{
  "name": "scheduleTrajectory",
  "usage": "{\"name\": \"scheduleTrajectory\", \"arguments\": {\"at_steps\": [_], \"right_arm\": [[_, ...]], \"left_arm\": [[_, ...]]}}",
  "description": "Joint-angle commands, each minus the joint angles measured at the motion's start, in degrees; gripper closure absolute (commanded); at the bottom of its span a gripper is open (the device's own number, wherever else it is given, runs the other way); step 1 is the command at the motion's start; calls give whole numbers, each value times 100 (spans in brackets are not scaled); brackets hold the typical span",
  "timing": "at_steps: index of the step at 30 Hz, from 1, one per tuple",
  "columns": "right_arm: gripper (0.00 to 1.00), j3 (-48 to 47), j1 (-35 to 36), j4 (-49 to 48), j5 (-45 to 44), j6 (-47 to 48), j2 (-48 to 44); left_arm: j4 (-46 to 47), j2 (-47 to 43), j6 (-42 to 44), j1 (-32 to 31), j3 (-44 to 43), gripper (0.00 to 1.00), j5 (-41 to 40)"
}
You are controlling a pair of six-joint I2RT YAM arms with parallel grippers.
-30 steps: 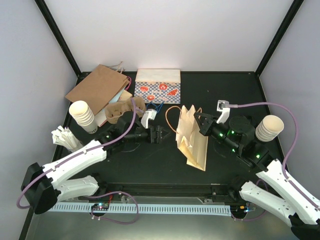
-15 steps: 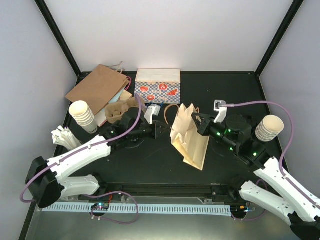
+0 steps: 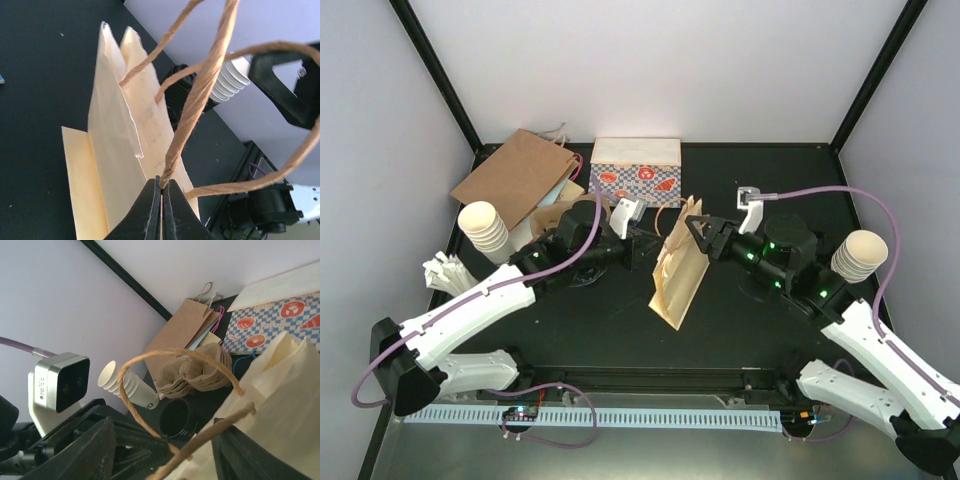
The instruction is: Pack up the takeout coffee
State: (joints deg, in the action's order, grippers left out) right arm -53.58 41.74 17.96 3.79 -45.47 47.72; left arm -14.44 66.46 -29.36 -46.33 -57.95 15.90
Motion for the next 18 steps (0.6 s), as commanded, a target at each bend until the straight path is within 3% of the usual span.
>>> {"name": "scheduleTrajectory", "arguments": {"at_steps": [1, 5, 12, 18], "right_arm": [[42, -295, -17, -270, 348, -32, 209], [35, -457, -24, -331, 465, -138, 396], [35, -863, -23, -171, 562, -452, 861], [43, -1107, -18, -132, 742, -635, 1204]], "left_arm": [[-309, 34, 403, -171, -368, 98, 22], [-323, 52, 515, -327, -454, 99, -41], [-359, 125, 620, -501, -588, 98, -164], [-451, 180, 683, -574, -671, 98, -274]]}}
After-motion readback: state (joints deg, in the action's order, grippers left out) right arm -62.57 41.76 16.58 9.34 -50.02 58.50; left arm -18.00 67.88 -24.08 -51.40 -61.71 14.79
